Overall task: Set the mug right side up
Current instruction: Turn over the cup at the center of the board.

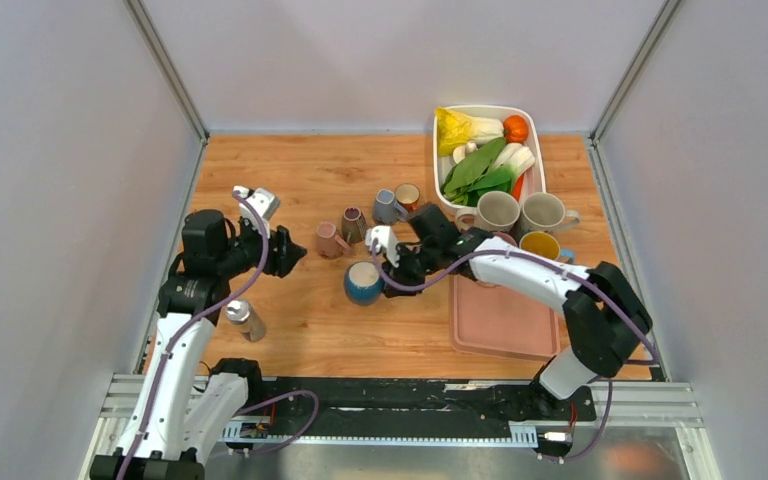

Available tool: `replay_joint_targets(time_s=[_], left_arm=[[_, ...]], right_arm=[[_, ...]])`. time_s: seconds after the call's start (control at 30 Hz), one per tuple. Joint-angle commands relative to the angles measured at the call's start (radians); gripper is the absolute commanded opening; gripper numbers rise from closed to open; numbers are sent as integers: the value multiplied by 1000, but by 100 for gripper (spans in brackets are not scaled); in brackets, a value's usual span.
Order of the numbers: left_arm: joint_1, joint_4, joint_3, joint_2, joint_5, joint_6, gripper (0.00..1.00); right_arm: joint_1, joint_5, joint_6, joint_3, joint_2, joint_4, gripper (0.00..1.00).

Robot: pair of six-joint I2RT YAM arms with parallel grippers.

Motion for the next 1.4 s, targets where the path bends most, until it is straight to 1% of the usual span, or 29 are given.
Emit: replay_joint_targets(time_s=[0.0, 0.1, 0.17, 0.2, 0.23, 0.27, 0.3, 0.37, 0.4, 0.43, 0.47, 0.53, 0.6, 0.73, 0.87, 1.0, 1.13, 1.2, 1.23, 1.27, 1.3, 1.33, 1.37], left_arm=[[-96, 85, 3, -8, -39, 231, 64], [-160, 82, 25, 9, -48, 338, 64], [-215, 96, 29, 5, -49, 470, 64], [-251, 105, 27, -1, -48, 505, 64], [-269, 130, 14, -17, -42, 583, 64], [-300, 160, -6, -29, -19, 626, 64], [-334, 182, -20, -54, -13, 709, 65], [-396, 267, -71, -94, -33, 793, 66], [-418, 336, -106, -106, -62, 817, 66], [-461, 372, -123, -126, -81, 852, 67], [-479, 448, -162, -134, -119, 867, 68], [-533, 547, -208, -149, -159, 909, 69], [-571, 592, -228, -148, -157, 949, 69], [-626, 594, -233, -127, -114, 982, 67], [-676, 582, -235, -97, -105, 995, 66], [-723, 640, -244, -67, -138, 984, 65], [-757, 746, -261, -26, -225, 988, 64], [-774, 821, -277, -5, -278, 990, 61], [-779, 866, -284, 0, -291, 992, 56], [-785, 887, -287, 14, -314, 995, 54], [-789, 931, -295, 21, -324, 996, 48], [-795, 953, -299, 33, -345, 997, 46], [-799, 991, -306, 40, -352, 998, 40]], right_arm=[[-132, -317, 78, 59, -101, -127, 0], [-234, -475, 158, 110, -82, -194, 0], [-296, -588, 216, 122, -74, -196, 0], [-320, -648, 247, 126, -66, -195, 0], [-337, -699, 286, 125, -65, -180, 0], [-351, -749, 353, 109, -69, -120, 0], [-360, -803, 475, 81, -80, -16, 0], [-365, -891, 806, -5, -97, 279, 2], [-365, -917, 973, -48, -103, 439, 3], [-364, -931, 1119, -90, -107, 556, 3], [-364, -942, 1146, -98, -111, 588, 4], [-364, -962, 1141, -103, -120, 577, 3], [-364, -967, 1163, -111, -130, 574, 0], [-366, -967, 1177, -119, -140, 574, 0], [-366, -942, 1188, -116, -135, 579, 0], [-366, -927, 1217, -106, -123, 612, 0], [-367, -909, 1263, -101, -106, 660, 0], [-365, -907, 1269, -99, -96, 667, 0], [-365, -907, 1270, -99, -90, 667, 0], [-365, -909, 1271, -99, -86, 668, 0], [-361, -910, 1272, -100, -79, 667, 1], [-357, -912, 1271, -102, -74, 667, 2], [-351, -913, 1274, -103, -70, 660, 2]])
